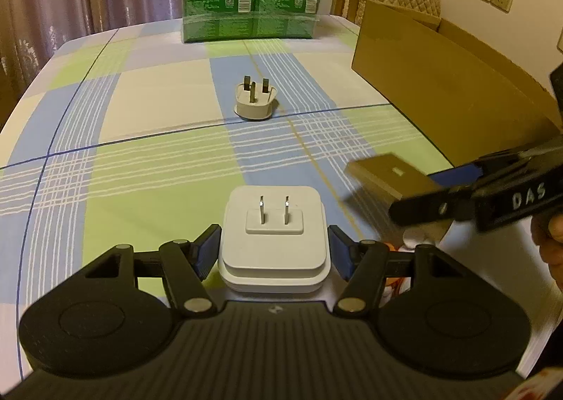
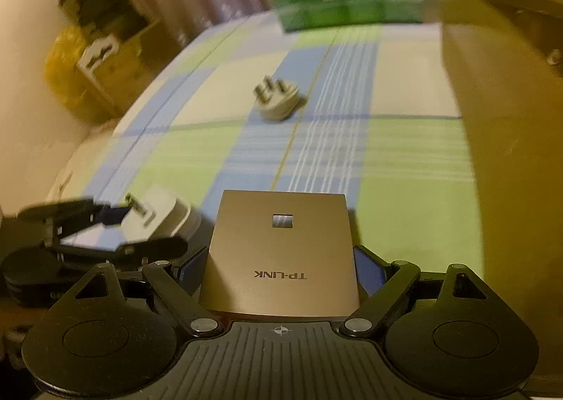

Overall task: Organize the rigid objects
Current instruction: 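Carry the white plug and TP-Link box toward the cardboard box with both tools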

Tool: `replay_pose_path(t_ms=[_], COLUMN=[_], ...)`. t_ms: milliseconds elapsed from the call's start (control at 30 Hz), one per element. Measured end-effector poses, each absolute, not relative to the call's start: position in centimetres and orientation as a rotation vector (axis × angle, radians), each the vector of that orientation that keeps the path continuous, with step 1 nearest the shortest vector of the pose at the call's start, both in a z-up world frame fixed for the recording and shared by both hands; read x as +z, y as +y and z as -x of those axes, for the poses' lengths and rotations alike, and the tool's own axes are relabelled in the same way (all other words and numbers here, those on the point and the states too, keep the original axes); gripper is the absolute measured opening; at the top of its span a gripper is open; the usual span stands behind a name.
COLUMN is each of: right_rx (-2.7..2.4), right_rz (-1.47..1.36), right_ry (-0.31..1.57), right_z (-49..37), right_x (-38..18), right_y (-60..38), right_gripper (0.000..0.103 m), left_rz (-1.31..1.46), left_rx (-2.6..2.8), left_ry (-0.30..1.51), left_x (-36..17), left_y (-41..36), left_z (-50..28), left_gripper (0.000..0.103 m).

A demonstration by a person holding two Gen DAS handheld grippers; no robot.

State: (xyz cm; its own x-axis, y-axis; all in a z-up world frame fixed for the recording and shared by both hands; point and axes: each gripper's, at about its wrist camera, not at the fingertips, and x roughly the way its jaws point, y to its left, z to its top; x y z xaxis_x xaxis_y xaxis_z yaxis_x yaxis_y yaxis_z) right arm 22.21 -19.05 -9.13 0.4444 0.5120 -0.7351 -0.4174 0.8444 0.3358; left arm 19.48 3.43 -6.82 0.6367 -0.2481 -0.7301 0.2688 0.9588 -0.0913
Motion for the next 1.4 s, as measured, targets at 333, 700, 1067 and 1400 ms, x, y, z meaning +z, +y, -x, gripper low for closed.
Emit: replay_pose_path(t_ms=[333,700,1067,1400], right_rx=[0.551,0.525,0.52,0.483], right_rz=[-0.083,-0.069,-0.059,-0.057], right_ry=[0.86,0.827,0.791,0.764], right_z=[-20.6,-18.7,-16.1,-12.6], right_x=[-6.4,-4.5,-2.8,-1.8], right_y=[-18.7,-18.7,-19.3,-21.1], right_gripper=[0.083,0.083,0.083,0.083], left_rz=[0.017,0.027,0.048,0.073], left_rx=[-0.262,-0.221,-0.183,-0.163], left_ry=[0.828,0.83,0.793,0.771], left_x=[-5.4,-4.2,-2.2,-0.2], left_y=[3.3,3.2,2.4,0.5], left_z=[-19.4,-17.5,-14.0,-10.9], left_gripper=[0.06,0.06,0.06,0.06])
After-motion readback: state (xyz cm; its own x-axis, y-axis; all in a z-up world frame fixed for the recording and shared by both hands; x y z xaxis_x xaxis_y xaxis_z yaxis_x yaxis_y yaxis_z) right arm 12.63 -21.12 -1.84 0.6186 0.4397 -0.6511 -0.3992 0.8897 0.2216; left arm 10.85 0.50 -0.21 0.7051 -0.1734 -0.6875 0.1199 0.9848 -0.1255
